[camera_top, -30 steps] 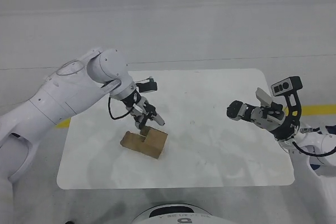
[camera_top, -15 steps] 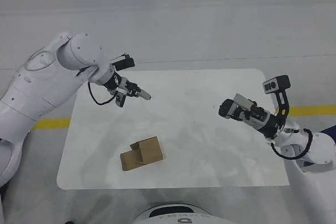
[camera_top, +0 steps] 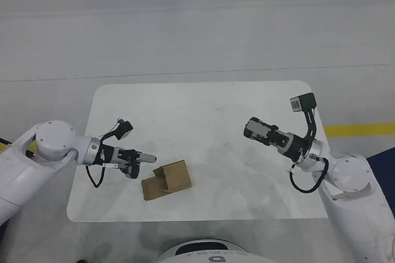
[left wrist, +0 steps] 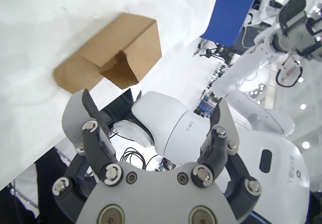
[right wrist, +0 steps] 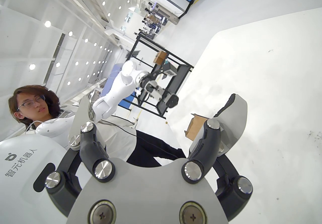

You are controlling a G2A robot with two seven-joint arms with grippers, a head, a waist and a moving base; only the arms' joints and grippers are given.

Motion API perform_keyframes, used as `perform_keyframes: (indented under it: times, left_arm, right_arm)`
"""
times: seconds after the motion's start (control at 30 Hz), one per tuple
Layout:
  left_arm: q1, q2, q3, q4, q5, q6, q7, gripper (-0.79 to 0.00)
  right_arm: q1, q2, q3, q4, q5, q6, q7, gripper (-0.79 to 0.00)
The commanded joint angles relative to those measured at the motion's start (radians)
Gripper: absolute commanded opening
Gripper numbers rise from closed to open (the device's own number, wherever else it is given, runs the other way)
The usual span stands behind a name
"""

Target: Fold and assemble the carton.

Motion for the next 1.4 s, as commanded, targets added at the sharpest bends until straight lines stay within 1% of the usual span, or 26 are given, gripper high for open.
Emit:
perform_keyframes:
  times: [0.0, 0.1, 0.2, 0.3, 0.43, 0.47, 0.57, 0.7, 0.8, 0.9, 1.03, 1.13, 1.17, 1.2, 1.27, 1.33, 1.37]
  left_arm:
    - [0.068, 0.005, 0.006, -0.032, 0.006, 0.0, 0.044, 0.0]
    - [0.091, -0.004, 0.024, -0.046, 0.014, 0.026, 0.094, 0.0]
    - [0.075, -0.029, 0.055, -0.038, 0.022, 0.042, 0.111, 0.0]
    - [0.029, -0.065, 0.095, 0.002, 0.046, 0.067, 0.12, 0.0]
    - [-0.071, -0.126, 0.161, 0.07, 0.12, 0.142, 0.126, 0.0]
    - [-0.101, -0.144, 0.178, 0.089, 0.138, 0.161, 0.124, 0.0]
    - [-0.187, -0.199, 0.22, 0.152, 0.152, 0.166, 0.122, 0.0]
    - [-0.292, -0.276, 0.28, 0.241, 0.159, 0.147, 0.103, 0.0]
    - [-0.362, -0.34, 0.327, 0.314, 0.152, 0.123, 0.094, 0.0]
    - [-0.423, -0.409, 0.37, 0.387, 0.124, 0.077, 0.093, 0.0]
    - [-0.495, -0.514, 0.44, 0.481, 0.108, 0.005, 0.083, 0.0]
    - [-0.532, -0.572, 0.453, 0.56, 0.072, -0.052, 0.092, 0.0]
    - [-0.543, -0.587, 0.452, 0.592, 0.063, -0.071, 0.091, 0.0]
    - [-0.553, -0.597, 0.449, 0.622, 0.058, -0.089, 0.086, 0.0]
    - [-0.562, -0.603, 0.433, 0.681, 0.048, -0.119, 0.066, 0.0]
    - [-0.563, -0.591, 0.407, 0.726, 0.058, -0.144, 0.04, 0.0]
    - [-0.558, -0.577, 0.389, 0.744, 0.064, -0.157, 0.028, 0.0]
  right_arm:
    - [0.0, 0.0, 0.0, 0.0, 0.0, 0.0, 0.0, 0.0]
    - [0.0, 0.0, 0.0, 0.0, 0.0, 0.0, 0.0, 0.0]
    - [0.0, 0.0, 0.0, 0.0, 0.0, 0.0, 0.0, 0.0]
    - [0.0, 0.0, 0.0, 0.0, 0.0, 0.0, 0.0, 0.0]
    - [0.0, 0.0, 0.0, 0.0, 0.0, 0.0, 0.0, 0.0]
    - [0.0, 0.0, 0.0, 0.0, 0.0, 0.0, 0.0, 0.0]
    - [0.0, 0.0, 0.0, 0.0, 0.0, 0.0, 0.0, 0.0]
    - [0.0, 0.0, 0.0, 0.0, 0.0, 0.0, 0.0, 0.0]
    - [0.0, 0.0, 0.0, 0.0, 0.0, 0.0, 0.0, 0.0]
    - [0.0, 0.0, 0.0, 0.0, 0.0, 0.0, 0.0, 0.0]
    - [0.0, 0.0, 0.0, 0.0, 0.0, 0.0, 0.0, 0.0]
    - [0.0, 0.0, 0.0, 0.0, 0.0, 0.0, 0.0, 0.0]
    - [0.0, 0.0, 0.0, 0.0, 0.0, 0.0, 0.0, 0.0]
    - [0.0, 0.0, 0.0, 0.0, 0.0, 0.0, 0.0, 0.0]
    - [0.0, 0.0, 0.0, 0.0, 0.0, 0.0, 0.0, 0.0]
    - [0.0, 0.0, 0.0, 0.0, 0.0, 0.0, 0.0, 0.0]
    - [0.0, 0.0, 0.0, 0.0, 0.0, 0.0, 0.0, 0.0]
